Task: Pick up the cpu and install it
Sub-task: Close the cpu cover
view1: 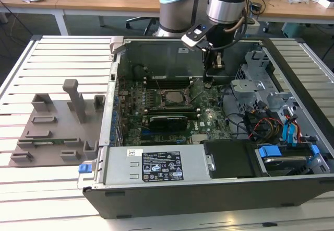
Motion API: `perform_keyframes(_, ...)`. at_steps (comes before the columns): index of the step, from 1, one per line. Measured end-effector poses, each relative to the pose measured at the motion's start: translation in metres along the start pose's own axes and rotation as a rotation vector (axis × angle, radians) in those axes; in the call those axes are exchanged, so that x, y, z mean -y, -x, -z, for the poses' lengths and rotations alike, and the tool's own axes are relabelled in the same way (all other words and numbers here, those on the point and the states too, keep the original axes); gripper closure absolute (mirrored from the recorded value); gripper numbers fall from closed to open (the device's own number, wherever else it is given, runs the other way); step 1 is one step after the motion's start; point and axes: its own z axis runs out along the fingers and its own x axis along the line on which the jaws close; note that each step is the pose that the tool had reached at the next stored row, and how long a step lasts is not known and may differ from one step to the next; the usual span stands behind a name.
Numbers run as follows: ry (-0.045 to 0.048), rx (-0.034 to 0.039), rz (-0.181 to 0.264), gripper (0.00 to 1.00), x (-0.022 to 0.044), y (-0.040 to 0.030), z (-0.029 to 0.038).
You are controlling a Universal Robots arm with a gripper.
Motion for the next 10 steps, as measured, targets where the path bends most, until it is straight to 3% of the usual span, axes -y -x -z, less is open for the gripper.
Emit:
perform_keyframes(4, -0.0004, -0.0001, 0.000, 0.89, -0.0001, -0.0008, -0.0097)
perform_keyframes(7, -0.0003, -0.0008, 0.000, 0.89, 0.0089, -0.0009, -0.0101)
perform_keyframes(10, -0.0003, -0.0007, 0.000, 0.89, 0.0131, -0.0009, -0.0101)
